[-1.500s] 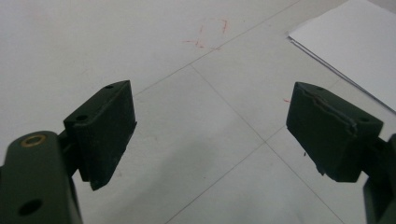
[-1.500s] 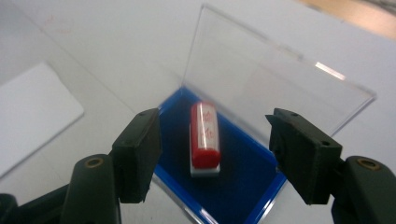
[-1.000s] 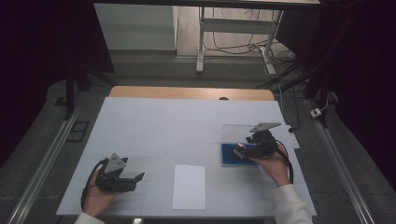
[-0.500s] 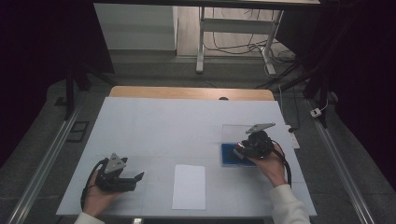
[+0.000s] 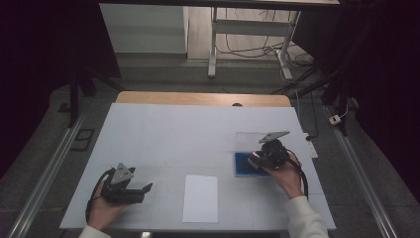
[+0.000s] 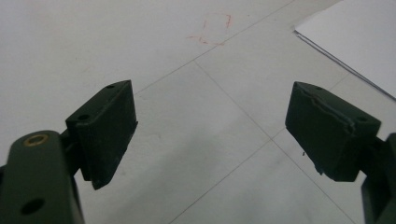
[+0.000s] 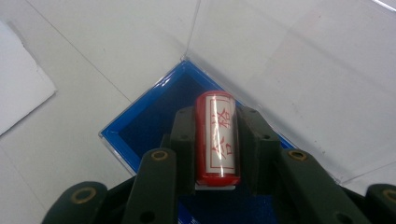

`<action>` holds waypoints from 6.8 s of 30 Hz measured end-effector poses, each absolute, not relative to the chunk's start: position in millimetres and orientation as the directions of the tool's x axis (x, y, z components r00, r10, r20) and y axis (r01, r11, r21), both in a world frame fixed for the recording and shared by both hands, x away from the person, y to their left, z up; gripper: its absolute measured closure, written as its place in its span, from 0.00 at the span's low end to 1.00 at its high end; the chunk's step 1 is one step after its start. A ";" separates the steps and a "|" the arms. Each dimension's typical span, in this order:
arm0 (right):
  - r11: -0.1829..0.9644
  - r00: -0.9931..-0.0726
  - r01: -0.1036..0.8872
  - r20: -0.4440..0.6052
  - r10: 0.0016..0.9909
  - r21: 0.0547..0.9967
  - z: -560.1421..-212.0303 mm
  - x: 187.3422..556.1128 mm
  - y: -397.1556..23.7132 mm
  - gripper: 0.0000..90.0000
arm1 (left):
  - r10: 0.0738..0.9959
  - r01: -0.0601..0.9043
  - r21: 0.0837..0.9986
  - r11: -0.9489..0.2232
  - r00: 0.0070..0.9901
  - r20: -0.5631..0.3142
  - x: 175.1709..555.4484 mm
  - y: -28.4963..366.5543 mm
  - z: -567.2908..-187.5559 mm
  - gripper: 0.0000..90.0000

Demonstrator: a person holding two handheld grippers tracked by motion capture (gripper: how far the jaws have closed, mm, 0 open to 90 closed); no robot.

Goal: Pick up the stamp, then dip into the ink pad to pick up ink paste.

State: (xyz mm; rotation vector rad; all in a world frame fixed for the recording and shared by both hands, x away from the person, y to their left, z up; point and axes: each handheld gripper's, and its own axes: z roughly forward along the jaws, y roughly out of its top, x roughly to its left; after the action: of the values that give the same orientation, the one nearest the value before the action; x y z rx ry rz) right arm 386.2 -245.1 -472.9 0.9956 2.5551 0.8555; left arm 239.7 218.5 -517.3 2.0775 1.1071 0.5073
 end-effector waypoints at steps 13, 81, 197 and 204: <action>0.579 -0.737 0.515 -0.018 0.675 0.632 -465.0 382.5 -246.8 0.77 | 0.834 0.551 0.747 -0.372 0.552 0.008 239.7 219.1 -517.2 0.19; 0.641 -0.770 0.468 -0.076 0.633 0.608 -462.6 375.2 -231.8 0.77 | 0.836 0.565 0.734 -0.378 0.549 0.008 239.4 219.6 -519.2 0.20; 0.584 -0.762 0.416 -0.083 0.643 0.697 -432.6 362.8 -239.3 0.78 | 0.835 0.577 0.716 -0.391 0.550 0.013 239.0 219.0 -520.9 0.20; 0.601 -0.761 0.417 -0.100 0.642 0.682 -435.1 364.1 -237.7 0.78 | 0.835 0.577 0.716 -0.392 0.550 0.013 239.0 219.1 -520.9 0.20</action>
State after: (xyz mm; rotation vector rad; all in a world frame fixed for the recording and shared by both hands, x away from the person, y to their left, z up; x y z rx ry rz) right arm 364.1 -237.7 -435.1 0.8564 2.4958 0.9374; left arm 239.0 219.1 -520.9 2.1148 1.1316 0.4935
